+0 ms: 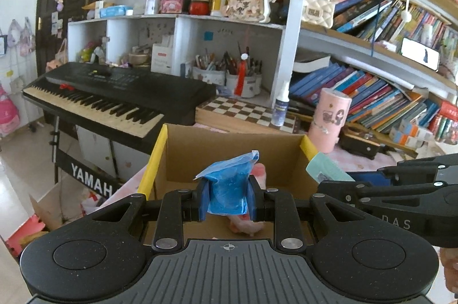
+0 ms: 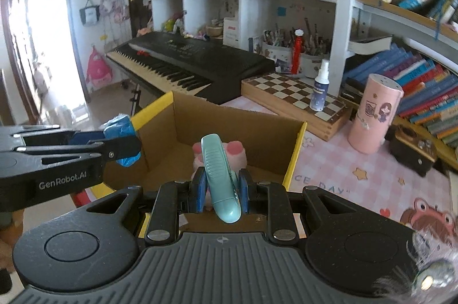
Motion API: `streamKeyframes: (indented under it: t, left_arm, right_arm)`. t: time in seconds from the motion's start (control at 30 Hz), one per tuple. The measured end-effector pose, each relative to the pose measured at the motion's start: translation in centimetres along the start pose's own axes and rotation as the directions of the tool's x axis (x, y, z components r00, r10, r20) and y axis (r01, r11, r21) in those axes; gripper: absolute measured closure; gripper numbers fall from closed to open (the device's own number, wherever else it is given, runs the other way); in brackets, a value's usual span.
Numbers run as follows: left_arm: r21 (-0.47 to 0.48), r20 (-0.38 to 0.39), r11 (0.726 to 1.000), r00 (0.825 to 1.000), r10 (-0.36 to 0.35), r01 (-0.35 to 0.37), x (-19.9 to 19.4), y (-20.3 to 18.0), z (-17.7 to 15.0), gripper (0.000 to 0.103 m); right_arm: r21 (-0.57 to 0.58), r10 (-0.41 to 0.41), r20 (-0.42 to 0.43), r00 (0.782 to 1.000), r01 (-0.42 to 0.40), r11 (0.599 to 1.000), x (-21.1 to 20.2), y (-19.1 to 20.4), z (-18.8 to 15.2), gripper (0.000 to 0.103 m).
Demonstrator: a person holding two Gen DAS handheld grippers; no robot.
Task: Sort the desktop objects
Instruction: 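Carry the blue item with the left gripper while the right carries the mint stick to the yellow box, then open the left gripper over the yellow box while the right releases the mint stick inside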
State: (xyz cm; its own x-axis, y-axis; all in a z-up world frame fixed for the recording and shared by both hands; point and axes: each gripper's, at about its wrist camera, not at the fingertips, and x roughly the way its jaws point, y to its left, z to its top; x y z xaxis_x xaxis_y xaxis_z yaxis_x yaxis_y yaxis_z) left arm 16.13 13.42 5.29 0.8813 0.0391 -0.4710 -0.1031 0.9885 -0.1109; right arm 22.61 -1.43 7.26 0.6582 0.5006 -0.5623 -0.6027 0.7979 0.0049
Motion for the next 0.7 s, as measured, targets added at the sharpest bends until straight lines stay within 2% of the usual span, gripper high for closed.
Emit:
streamKeyframes:
  t: [0.37,0.7]
  left_arm:
    - [0.037,-0.075,0.998,0.996,0.044,-0.041,3.9,-0.6,-0.1,0.079]
    - [0.061,-0.161,0.996,0.985,0.069,-0.059,6.3,-1.1,-1.0,0.079]
  right_arm:
    - [-0.152,0.041,-0.085,0.996,-0.053,0.987,4.1,-0.6,0.2,0.081]
    - [-0.237,0.084,-0.167,0.982,-0.122,0.964,6.6,-0.7,-0.1,0.081]
